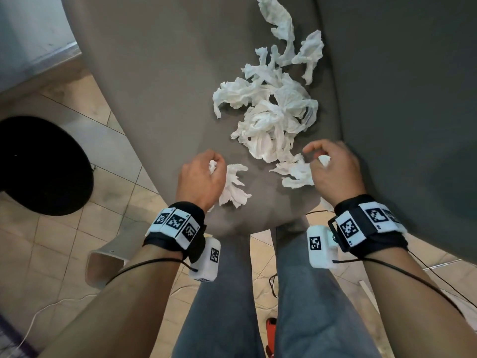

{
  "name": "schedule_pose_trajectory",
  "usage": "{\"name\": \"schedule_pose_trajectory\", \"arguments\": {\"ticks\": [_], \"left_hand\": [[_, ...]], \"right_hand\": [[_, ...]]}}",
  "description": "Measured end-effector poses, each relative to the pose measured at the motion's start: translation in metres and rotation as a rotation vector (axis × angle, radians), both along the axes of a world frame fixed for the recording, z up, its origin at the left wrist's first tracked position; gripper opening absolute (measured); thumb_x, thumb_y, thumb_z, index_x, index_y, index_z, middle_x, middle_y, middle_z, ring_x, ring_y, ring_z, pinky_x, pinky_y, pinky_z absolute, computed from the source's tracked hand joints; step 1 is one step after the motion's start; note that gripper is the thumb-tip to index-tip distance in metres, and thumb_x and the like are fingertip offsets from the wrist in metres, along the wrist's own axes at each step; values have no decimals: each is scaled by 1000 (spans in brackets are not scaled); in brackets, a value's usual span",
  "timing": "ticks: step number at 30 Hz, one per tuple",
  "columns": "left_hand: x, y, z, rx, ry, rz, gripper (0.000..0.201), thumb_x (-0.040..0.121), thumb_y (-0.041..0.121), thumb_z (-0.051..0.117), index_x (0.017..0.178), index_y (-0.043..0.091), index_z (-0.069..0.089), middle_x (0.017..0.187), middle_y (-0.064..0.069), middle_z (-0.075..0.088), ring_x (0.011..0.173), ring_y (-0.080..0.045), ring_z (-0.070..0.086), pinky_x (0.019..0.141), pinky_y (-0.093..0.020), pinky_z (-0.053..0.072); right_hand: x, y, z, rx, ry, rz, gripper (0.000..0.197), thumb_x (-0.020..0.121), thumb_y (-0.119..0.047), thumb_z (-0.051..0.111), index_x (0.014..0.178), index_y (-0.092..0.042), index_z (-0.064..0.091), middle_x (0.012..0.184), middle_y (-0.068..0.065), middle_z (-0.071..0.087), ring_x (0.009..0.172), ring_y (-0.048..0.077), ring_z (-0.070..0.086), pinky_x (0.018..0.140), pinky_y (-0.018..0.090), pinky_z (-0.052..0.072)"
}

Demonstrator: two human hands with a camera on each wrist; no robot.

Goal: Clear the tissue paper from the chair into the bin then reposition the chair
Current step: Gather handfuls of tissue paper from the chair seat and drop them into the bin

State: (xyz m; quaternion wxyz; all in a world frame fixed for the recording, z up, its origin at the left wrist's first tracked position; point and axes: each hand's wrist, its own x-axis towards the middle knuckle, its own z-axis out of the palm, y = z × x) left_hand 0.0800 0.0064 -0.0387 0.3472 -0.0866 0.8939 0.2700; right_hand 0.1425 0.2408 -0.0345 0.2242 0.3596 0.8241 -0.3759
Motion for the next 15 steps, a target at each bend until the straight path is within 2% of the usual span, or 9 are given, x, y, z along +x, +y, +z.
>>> {"name": "schedule_pose_trajectory", "arguments": {"ticks": [3, 5, 8, 10, 13, 15], "left_hand": [[1, 1, 3, 10, 7, 26, 14, 89, 32, 56, 79, 23, 60, 66, 8, 57, 71, -20, 54, 67, -29, 38], [2, 3, 4, 19, 7, 37, 15, 86, 34, 63, 81, 20, 61, 80, 4, 61, 78, -18, 54, 72, -29, 40], [5, 4, 3, 34, 11, 24, 10, 82, 21, 67, 83, 13, 59, 85, -2, 61, 80, -22, 54, 74, -32, 44], [6, 3, 4, 42, 4, 40, 7, 80, 10, 63, 82, 14, 57, 83, -3, 60, 80, -23, 54, 71, -31, 41], [9, 1, 7, 46, 17, 78, 15, 81, 7, 60, 82, 19, 53, 87, -2, 57, 82, -21, 51, 68, -23, 31], [10, -2, 13, 79, 52, 126, 17, 83, 6, 59, 81, 22, 53, 93, -2, 57, 86, -21, 52, 71, -23, 33]], "right_hand": [[1, -4, -13, -40, -101, 102, 27, 83, -27, 66, 110, -31, 62, 109, -9, 62, 102, 11, 56, 86, 25, 40], [2, -7, -21, -39, -191, 140, 29, 81, -38, 70, 107, -32, 59, 109, -11, 59, 98, 11, 53, 85, 30, 44], [-1, -10, -25, 21, -221, 152, 13, 82, -31, 66, 88, -25, 55, 104, 1, 64, 87, 21, 54, 73, 33, 45], [-2, -10, -22, 13, -211, 123, 12, 82, -24, 63, 87, -21, 53, 101, 6, 64, 85, 26, 54, 70, 31, 40], [-2, -5, -11, 28, -139, 69, 12, 81, -15, 61, 87, -18, 52, 97, 6, 62, 85, 27, 52, 69, 27, 34], [-1, -4, 2, 22, -80, 51, 14, 81, -5, 58, 86, -16, 51, 92, 6, 62, 78, 28, 51, 63, 26, 33]]}}
